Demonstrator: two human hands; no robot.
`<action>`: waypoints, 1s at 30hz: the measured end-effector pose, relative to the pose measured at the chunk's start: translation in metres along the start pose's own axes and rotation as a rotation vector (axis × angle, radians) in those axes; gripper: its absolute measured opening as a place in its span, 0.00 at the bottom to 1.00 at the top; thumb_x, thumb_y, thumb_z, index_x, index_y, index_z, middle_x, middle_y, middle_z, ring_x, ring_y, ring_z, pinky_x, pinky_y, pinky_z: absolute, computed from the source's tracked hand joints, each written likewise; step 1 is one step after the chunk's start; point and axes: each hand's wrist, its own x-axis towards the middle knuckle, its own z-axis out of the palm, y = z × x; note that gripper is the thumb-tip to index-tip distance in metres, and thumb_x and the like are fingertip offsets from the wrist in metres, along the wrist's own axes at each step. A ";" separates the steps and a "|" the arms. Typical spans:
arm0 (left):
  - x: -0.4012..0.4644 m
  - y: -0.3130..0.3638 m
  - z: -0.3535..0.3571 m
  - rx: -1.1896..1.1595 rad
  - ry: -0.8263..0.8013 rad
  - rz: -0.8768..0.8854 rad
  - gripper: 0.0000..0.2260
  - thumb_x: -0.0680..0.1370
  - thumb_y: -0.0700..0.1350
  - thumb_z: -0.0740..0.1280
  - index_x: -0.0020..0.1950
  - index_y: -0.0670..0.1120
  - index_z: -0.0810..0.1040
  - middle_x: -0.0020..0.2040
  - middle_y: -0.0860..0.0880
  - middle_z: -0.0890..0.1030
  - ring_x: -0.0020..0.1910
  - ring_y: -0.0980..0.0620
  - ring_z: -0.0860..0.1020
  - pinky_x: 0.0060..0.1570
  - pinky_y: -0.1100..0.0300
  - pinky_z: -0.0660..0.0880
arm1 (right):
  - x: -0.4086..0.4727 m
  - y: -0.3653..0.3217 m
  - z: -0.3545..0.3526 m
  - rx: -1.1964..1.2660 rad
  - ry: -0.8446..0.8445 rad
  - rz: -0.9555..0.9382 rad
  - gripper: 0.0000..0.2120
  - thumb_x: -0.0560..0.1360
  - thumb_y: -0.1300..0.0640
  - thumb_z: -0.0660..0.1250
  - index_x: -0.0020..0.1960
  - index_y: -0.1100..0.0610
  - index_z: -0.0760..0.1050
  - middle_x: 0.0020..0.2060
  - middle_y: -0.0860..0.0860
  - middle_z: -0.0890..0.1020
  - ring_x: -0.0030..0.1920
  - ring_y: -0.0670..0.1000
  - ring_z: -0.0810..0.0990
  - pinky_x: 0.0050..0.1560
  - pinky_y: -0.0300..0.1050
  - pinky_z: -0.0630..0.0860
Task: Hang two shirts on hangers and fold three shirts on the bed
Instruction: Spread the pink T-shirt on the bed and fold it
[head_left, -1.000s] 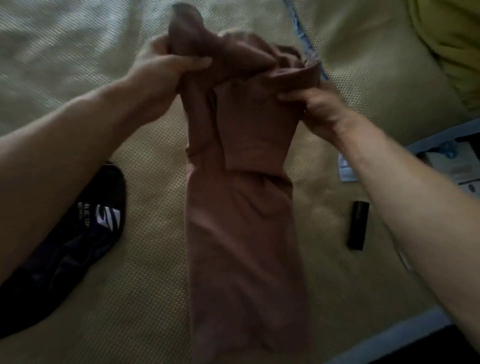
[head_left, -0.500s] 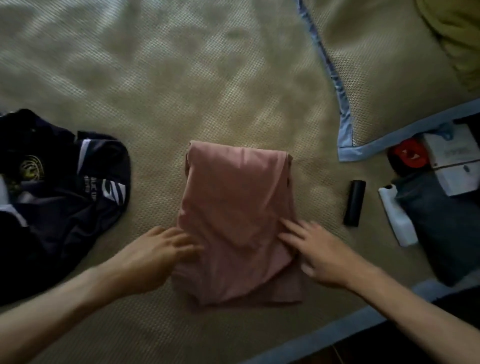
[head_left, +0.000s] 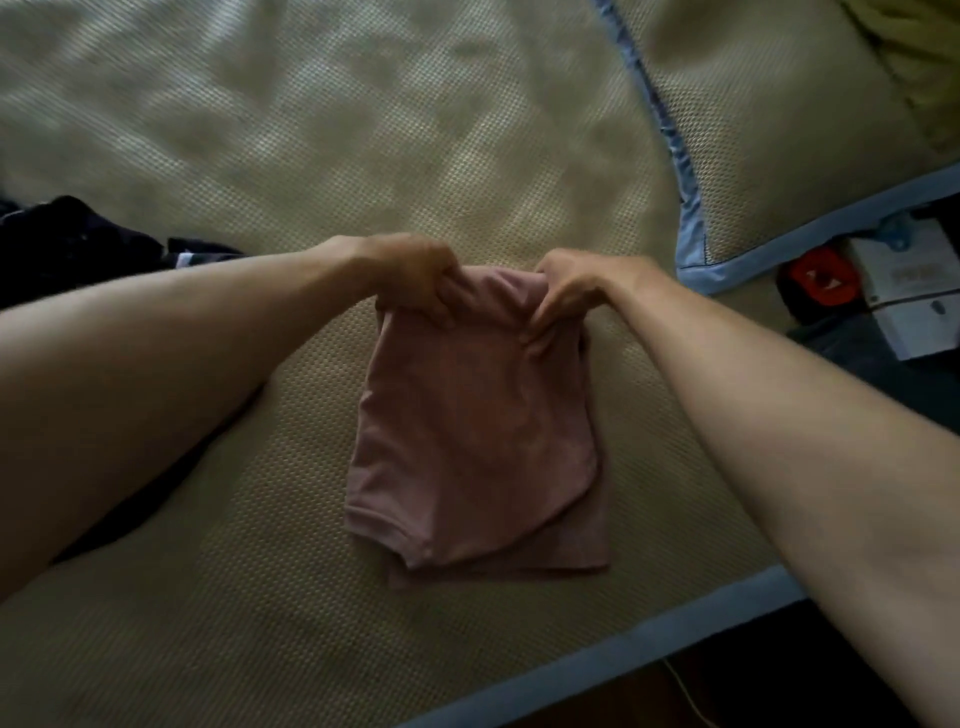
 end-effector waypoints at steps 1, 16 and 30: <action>-0.009 0.003 -0.004 0.079 0.065 0.014 0.19 0.71 0.59 0.77 0.56 0.52 0.80 0.47 0.50 0.84 0.46 0.44 0.84 0.40 0.54 0.79 | -0.008 0.001 -0.004 -0.005 0.009 -0.023 0.27 0.56 0.39 0.83 0.47 0.53 0.80 0.42 0.51 0.83 0.43 0.53 0.83 0.39 0.44 0.79; -0.181 0.057 0.226 0.237 0.117 0.236 0.23 0.55 0.53 0.75 0.47 0.48 0.80 0.42 0.50 0.81 0.39 0.48 0.79 0.39 0.52 0.76 | -0.204 -0.016 0.266 -0.247 0.444 -0.157 0.34 0.66 0.52 0.69 0.71 0.60 0.72 0.70 0.63 0.74 0.66 0.65 0.77 0.63 0.64 0.75; -0.120 0.015 0.251 -0.138 0.484 -0.283 0.39 0.82 0.67 0.48 0.84 0.45 0.45 0.85 0.47 0.47 0.84 0.50 0.46 0.81 0.43 0.44 | -0.103 -0.024 0.262 0.041 0.742 0.176 0.37 0.81 0.35 0.52 0.81 0.56 0.54 0.81 0.52 0.55 0.81 0.53 0.53 0.79 0.61 0.51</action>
